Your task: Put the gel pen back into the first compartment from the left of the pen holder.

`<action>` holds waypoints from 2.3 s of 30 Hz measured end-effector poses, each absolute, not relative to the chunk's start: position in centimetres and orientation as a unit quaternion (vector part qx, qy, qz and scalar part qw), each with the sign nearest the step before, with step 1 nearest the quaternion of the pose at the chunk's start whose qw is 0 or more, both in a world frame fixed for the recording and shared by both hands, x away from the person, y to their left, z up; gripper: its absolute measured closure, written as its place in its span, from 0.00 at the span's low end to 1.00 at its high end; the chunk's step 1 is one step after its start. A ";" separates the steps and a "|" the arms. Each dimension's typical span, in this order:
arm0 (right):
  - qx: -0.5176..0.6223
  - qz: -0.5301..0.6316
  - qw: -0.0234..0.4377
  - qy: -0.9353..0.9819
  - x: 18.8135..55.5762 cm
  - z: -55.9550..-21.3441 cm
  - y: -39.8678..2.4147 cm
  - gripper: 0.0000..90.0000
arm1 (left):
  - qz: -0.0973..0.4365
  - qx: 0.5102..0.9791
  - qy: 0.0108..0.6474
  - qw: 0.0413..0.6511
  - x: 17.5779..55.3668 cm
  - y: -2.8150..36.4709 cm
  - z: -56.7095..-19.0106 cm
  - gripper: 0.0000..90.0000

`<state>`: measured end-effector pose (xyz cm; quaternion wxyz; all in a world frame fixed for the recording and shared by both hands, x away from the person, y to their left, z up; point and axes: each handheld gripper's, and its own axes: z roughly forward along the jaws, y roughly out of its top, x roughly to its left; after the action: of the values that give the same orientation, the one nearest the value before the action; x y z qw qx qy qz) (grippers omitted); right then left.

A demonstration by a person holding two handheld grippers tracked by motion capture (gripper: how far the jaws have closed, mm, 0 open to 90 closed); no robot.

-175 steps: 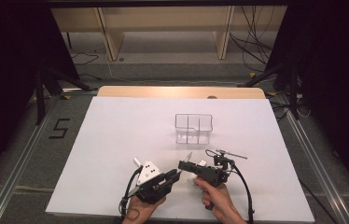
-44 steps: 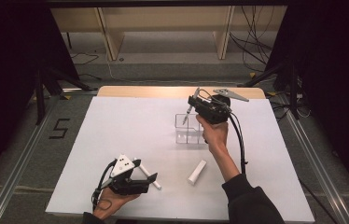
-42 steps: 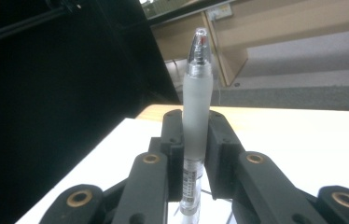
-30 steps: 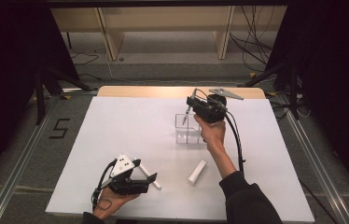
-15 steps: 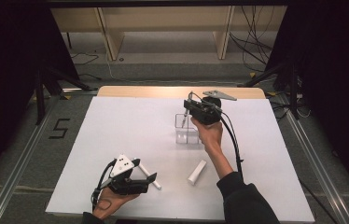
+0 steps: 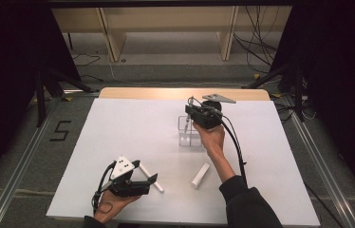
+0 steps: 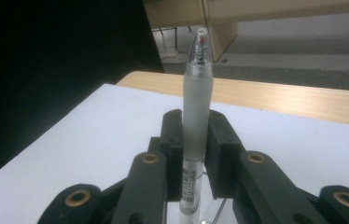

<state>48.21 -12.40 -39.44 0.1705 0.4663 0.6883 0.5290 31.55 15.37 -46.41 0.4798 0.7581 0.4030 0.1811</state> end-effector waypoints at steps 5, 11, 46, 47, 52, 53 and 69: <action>0.471 0.524 0.172 0.689 48.3 -39.6 -12.3 0.82 | 0.182 0.754 0.408 0.481 31.6 15.5 -46.4 0.19; 0.469 0.527 0.173 0.687 48.0 -39.3 -12.6 0.58 | 0.183 0.752 0.411 0.482 31.6 15.6 -46.4 0.19; 0.431 0.530 0.168 0.711 43.4 -39.0 -13.5 0.33 | 0.189 0.739 0.430 0.483 32.1 16.3 -46.4 0.19; 0.429 0.529 0.166 0.713 43.3 -39.1 -13.4 0.33 | 0.189 0.737 0.432 0.484 32.1 16.4 -46.5 0.19; 0.422 0.523 0.161 0.722 42.9 -39.3 -13.1 0.31 | 0.192 0.736 0.435 0.482 32.3 16.6 -46.5 0.19; 0.420 0.524 0.160 0.723 42.8 -39.3 -13.1 0.31 | 0.192 0.734 0.437 0.483 32.3 16.6 -46.5 0.19; 0.383 0.497 0.140 0.766 40.9 -40.6 -10.9 0.28 | 0.204 0.725 0.451 0.478 32.8 17.4 -46.5 0.19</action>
<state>40.87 -10.87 -40.57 0.1396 0.3834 0.7657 0.4972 32.76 17.39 -46.51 0.4781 0.7255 0.4512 0.2035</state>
